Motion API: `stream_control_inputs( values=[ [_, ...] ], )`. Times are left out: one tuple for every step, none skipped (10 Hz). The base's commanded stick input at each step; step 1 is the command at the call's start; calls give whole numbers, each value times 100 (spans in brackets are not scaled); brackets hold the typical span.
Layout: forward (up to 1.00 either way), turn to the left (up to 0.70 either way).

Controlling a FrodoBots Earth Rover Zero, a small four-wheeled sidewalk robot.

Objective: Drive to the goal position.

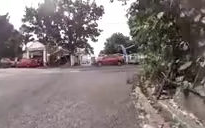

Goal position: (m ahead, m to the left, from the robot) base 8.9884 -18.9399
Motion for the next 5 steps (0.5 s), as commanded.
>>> stream_control_inputs(
  values=[
    [70,0],
    [70,0],
    [70,0],
    [70,0],
    [70,0]
  ],
)
